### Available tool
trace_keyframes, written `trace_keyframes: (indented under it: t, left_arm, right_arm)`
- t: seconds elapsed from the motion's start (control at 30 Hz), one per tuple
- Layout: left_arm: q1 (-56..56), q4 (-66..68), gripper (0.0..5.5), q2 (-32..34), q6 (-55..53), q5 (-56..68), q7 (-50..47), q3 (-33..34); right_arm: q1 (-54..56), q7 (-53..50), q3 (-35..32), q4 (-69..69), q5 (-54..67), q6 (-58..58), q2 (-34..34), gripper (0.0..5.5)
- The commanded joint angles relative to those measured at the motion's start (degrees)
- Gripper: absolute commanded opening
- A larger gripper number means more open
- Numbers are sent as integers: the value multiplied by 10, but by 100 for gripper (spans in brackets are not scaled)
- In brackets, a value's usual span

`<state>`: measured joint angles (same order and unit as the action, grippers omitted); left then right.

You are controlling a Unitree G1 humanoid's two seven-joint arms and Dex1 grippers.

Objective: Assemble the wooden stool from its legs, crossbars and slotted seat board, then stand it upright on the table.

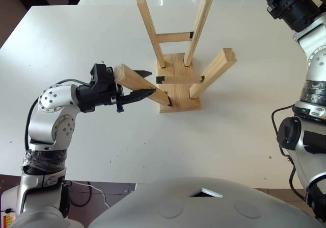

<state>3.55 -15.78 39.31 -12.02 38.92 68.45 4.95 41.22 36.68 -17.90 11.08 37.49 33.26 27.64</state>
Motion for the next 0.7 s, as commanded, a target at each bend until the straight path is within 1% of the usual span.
trace_keyframes:
  t: [0.03,0.17,0.27,0.47,0.57,0.7]
  left_arm:
    - [-17,-5,205,26,-50,5,14,-13]
    - [-22,-50,205,23,-67,29,-1,-15]
    - [14,-45,205,27,-77,49,-19,18]
    - [46,-10,205,44,-70,31,-7,40]
    - [51,2,205,43,-66,23,0,40]
    - [56,26,205,27,-52,0,7,19]
  right_arm:
    - [-18,-9,-10,-18,3,1,3,353]
    - [-27,-15,-13,-27,4,1,0,353]
    - [-37,-24,-18,-30,3,0,0,353]
    - [-48,-34,-18,-47,8,3,-5,353]
    - [-51,-34,-17,-48,9,4,-5,353]
    - [-47,-33,-13,-45,8,5,-7,353]
